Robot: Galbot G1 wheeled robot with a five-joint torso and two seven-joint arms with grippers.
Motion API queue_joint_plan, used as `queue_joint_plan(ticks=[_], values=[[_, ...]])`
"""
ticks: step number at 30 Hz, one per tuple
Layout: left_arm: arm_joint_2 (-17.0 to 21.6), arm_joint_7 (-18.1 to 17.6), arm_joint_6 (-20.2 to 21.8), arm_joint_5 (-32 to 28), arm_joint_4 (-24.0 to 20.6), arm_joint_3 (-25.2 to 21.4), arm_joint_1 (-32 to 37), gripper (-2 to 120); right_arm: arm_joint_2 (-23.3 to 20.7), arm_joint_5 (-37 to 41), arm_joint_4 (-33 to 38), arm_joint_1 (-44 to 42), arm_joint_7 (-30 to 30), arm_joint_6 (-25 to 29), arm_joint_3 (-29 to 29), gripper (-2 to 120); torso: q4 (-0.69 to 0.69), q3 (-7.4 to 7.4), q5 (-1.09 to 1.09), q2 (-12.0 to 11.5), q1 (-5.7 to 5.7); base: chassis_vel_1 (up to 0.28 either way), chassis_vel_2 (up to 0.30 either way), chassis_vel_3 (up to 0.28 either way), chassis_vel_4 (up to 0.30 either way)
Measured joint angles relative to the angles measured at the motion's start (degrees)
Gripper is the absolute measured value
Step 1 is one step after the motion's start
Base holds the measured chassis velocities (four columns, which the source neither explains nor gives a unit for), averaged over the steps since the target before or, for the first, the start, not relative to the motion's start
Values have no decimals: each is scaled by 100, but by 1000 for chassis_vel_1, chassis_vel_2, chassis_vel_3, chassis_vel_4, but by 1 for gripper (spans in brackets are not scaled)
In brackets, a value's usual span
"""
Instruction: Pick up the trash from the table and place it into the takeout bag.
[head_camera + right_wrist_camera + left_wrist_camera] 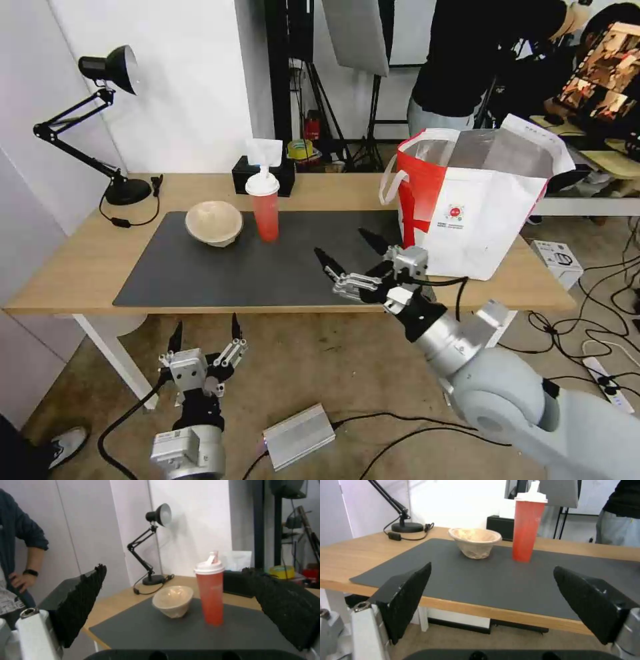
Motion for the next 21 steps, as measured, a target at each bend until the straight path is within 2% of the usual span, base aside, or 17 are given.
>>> queue_joint_plan(ticks=[6,14,21], values=[[4,15,2,-3,-22,-41,2,96,204,-4,-276,453,62,-29,-444,100,0,0,0,0,0,0,0,0,0],[-1,16,5,-7,-25,-45,3,97,360,12,-519,864,90,-46,-743,100,0,0,0,0,0,0,0,0,0],[-26,9,5,-5,-20,-44,3,97,695,-70,-853,1374,455,-107,-1203,100,0,0,0,0,0,0,0,0,0]])
